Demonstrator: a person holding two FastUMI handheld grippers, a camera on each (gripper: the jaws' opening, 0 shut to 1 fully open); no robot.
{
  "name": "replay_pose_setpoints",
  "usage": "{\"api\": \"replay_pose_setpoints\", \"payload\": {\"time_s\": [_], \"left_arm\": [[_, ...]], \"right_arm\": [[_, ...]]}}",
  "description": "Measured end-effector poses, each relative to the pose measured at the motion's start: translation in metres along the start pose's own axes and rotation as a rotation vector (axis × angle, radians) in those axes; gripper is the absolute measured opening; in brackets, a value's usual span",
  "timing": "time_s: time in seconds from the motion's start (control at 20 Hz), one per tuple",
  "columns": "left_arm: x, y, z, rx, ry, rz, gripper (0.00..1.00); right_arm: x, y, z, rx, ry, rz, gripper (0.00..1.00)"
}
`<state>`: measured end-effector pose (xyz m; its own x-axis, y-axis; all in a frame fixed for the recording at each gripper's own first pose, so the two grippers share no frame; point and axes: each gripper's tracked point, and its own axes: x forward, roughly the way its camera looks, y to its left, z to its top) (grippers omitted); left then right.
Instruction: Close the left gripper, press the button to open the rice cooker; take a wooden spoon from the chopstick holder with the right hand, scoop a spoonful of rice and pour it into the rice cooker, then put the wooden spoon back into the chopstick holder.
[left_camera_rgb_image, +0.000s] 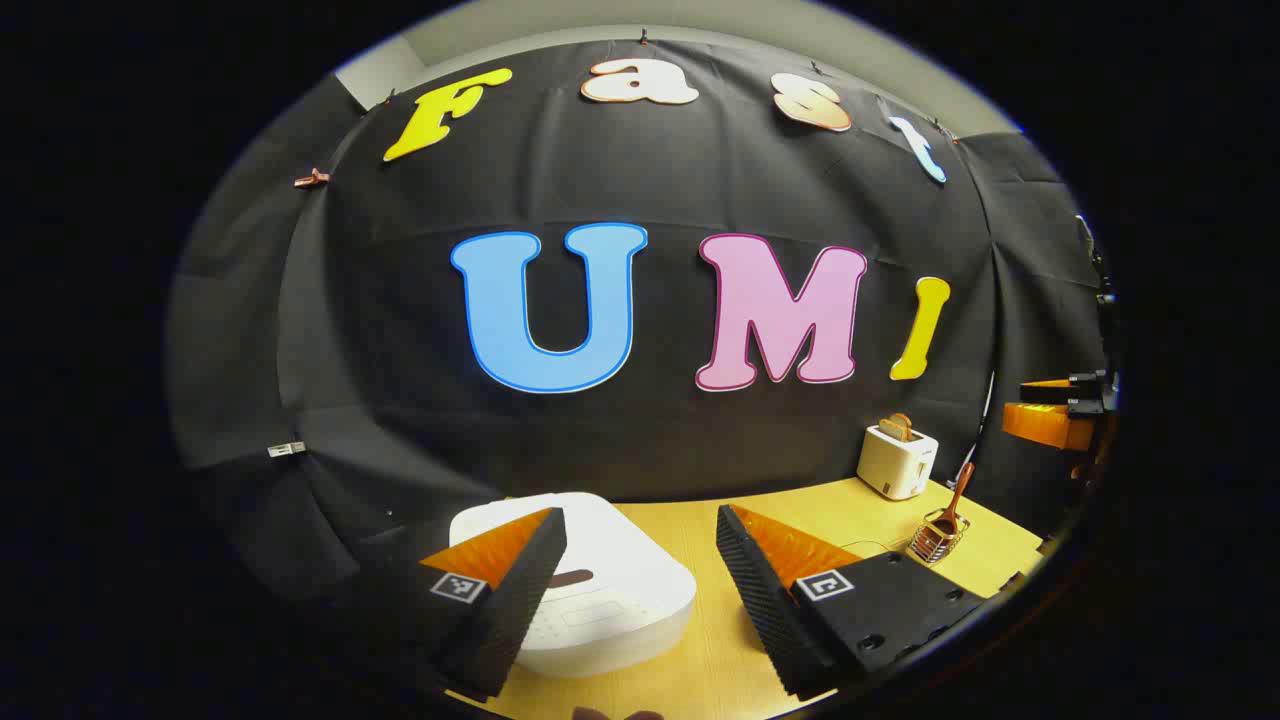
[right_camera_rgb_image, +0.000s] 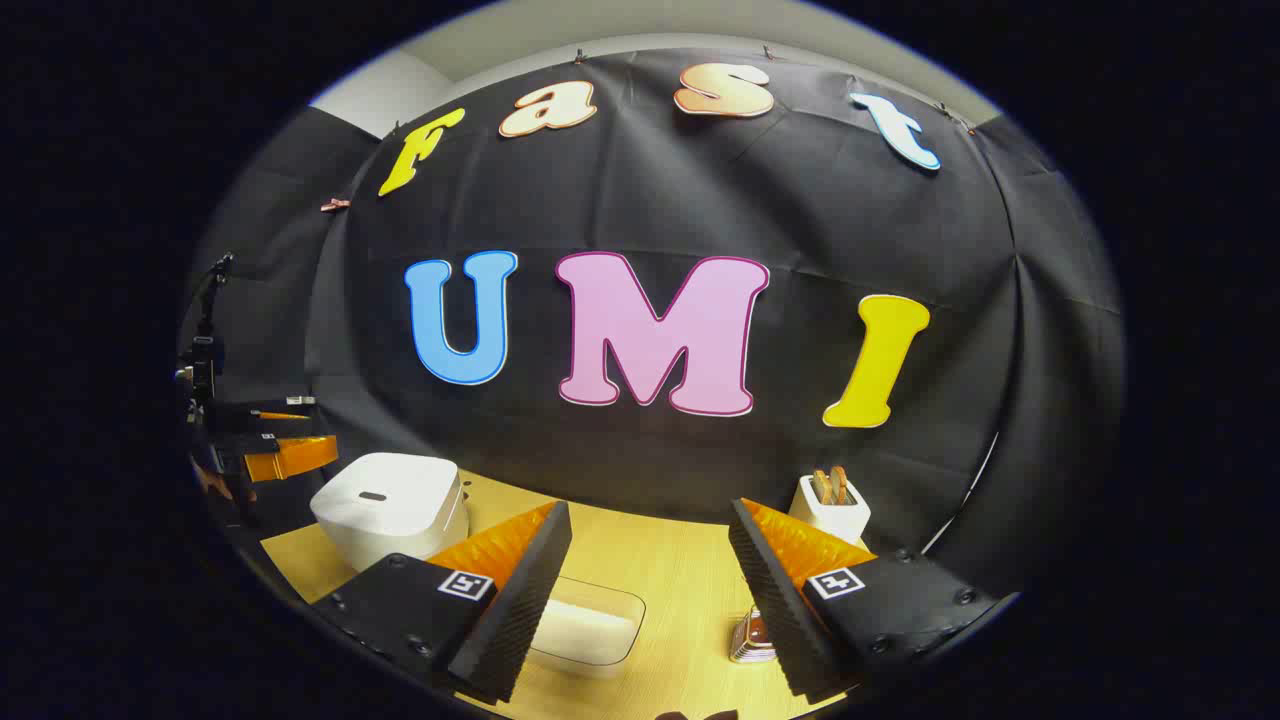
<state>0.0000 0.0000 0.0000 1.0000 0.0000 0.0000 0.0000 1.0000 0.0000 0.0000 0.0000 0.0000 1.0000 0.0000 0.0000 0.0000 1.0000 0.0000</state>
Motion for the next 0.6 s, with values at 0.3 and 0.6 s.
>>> {"api": "replay_pose_setpoints", "payload": {"time_s": [0.3,0.6], "left_arm": [[0.0004,0.0014,-0.0002,-0.006,-0.002,0.006,0.96],[-0.0015,0.0046,-0.0018,-0.01,0.002,0.011,0.96]], "right_arm": [[0.0008,-0.0012,0.0002,-0.001,-0.001,0.0,0.98],[0.0029,0.0026,-0.002,-0.002,0.005,0.006,0.98]]}}
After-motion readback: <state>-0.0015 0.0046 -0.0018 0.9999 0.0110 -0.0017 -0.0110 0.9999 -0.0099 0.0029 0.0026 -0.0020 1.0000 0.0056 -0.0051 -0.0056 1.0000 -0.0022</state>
